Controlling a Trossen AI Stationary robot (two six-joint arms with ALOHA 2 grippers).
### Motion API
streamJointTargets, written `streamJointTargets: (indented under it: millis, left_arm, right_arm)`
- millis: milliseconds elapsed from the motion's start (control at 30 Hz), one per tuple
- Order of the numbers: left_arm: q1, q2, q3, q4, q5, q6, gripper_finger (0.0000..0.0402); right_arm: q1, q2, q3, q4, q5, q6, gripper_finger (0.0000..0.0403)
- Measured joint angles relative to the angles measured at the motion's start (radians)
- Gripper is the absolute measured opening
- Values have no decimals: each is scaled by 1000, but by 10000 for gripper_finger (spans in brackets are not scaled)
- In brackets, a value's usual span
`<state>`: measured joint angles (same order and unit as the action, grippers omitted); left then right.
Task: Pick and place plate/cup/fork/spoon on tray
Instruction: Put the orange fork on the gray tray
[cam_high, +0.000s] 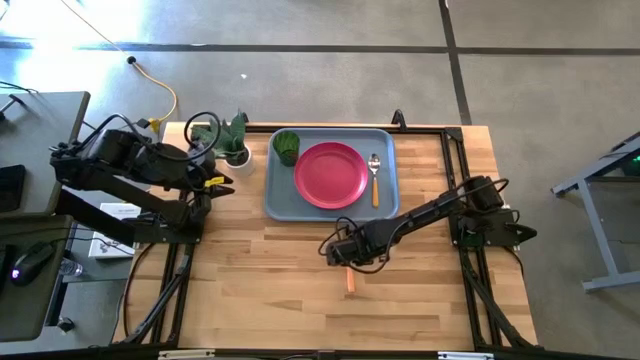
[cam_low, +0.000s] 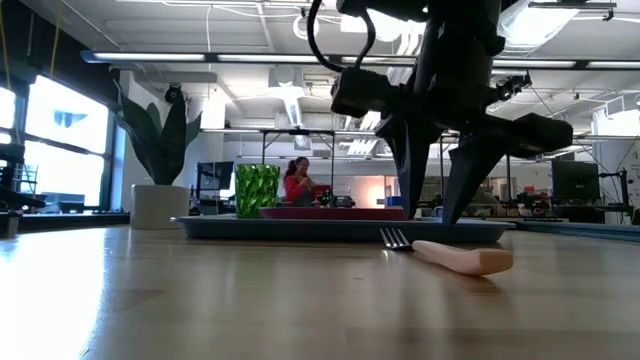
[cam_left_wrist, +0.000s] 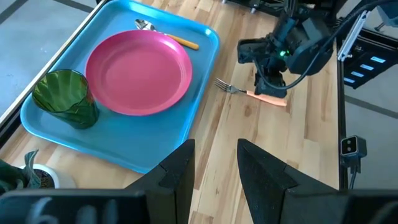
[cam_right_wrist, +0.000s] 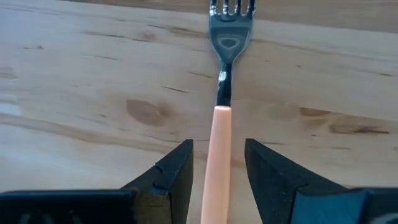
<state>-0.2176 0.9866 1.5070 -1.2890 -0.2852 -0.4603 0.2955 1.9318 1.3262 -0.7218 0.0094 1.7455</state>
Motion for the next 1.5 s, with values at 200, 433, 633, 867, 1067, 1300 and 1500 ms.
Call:
streamJointTargets:
  millis: [200,433,633,867,1067,1300,1500]
  left_arm:
    - [0,9,0,0,0,-1,110]
    - [0,9,0,0,1,-36,110]
    - [0,8,0,0,1,-35,110]
    - [0,8,0,0,1,-35,110]
    - [0,8,0,-1,1,-33,110]
    - [0,8,0,-1,1,-23,110]
    - [0,8,0,-1,1,0,110]
  right_arm:
    - [0,42,0,23,-2,0,134]
    - [0,76,4,41,-3,3,134]
    - [0,79,4,37,8,4,133]
    - [-1,80,4,29,8,30,120]
    - [-1,81,3,19,6,29,71]
    - [-1,81,2,22,5,26,23]
    - [-1,80,2,20,5,26,26]
